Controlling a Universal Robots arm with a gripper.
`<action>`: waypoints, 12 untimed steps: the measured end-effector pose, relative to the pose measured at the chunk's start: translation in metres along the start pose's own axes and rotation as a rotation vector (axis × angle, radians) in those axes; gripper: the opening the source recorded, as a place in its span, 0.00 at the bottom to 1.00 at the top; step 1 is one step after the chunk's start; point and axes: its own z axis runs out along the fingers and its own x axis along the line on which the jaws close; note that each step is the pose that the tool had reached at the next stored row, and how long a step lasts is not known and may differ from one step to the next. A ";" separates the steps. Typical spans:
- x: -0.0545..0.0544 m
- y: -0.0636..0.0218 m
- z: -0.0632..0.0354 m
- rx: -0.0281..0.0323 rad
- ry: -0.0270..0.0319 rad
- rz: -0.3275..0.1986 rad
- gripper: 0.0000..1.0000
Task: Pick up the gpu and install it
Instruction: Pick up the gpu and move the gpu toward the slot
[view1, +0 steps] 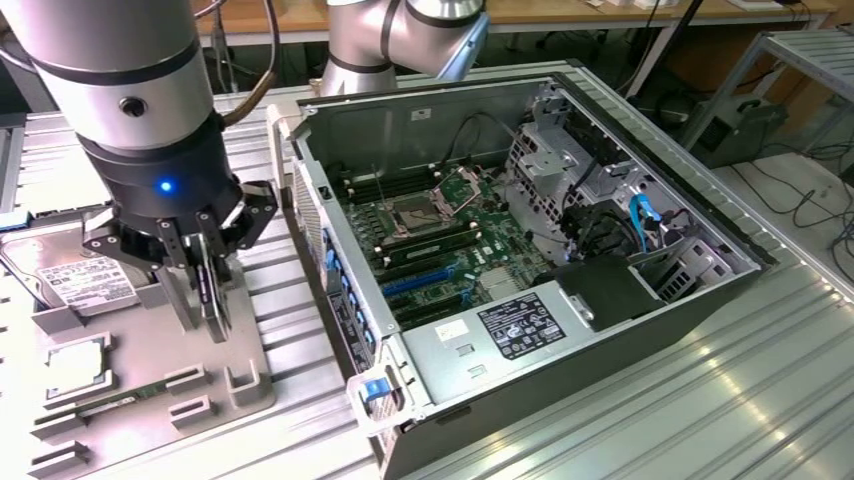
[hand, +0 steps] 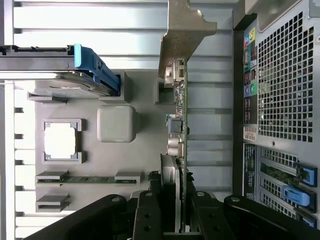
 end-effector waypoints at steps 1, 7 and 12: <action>0.000 0.0001 -0.0023 0.0000 0.0001 0.000 0.27; 0.000 0.0009 -0.0153 -0.0001 -0.0001 0.000 0.27; 0.000 0.0016 -0.0285 -0.0001 0.0000 0.000 0.27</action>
